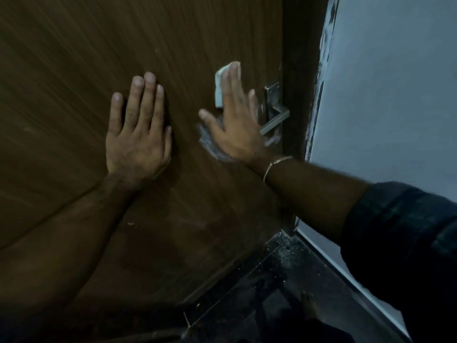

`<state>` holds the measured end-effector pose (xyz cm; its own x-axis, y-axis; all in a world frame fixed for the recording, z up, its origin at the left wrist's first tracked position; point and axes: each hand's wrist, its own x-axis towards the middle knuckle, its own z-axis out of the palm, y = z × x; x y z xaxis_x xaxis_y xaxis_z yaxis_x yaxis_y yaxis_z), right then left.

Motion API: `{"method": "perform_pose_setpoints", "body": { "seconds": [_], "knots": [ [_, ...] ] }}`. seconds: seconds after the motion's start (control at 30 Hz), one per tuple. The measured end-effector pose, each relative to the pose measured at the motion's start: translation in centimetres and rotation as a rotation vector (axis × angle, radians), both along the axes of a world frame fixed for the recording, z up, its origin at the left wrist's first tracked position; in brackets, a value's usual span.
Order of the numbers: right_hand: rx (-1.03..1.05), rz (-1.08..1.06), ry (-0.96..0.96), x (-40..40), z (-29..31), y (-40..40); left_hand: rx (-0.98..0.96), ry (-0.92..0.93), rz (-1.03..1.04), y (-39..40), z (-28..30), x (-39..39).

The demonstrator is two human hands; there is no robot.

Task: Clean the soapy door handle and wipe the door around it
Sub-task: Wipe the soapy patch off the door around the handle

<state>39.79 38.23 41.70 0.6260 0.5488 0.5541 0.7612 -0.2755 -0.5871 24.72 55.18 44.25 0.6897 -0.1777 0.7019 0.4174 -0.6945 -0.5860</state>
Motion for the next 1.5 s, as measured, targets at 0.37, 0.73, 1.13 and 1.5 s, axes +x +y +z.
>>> {"method": "perform_pose_setpoints", "body": {
  "seconds": [0.37, 0.73, 1.13, 1.5],
  "knots": [
    [-0.073, 0.050, -0.054, -3.8, -3.7, 0.8, -0.017, 0.015, 0.018, -0.2, 0.2, -0.1],
    [-0.074, -0.047, 0.014, -7.2, -7.1, 1.9, -0.051, 0.054, 0.024, -0.3, 0.5, -0.2],
    [-0.153, -0.039, 0.171, -7.9, -6.7, 0.8, -0.012, 0.027, 0.031, -0.2, 0.3, 0.0],
    [-0.003, -0.084, 0.304, -8.5, -6.6, 2.2, -0.001, 0.038, 0.026, 0.0, 0.4, 0.0]
  ]
}}
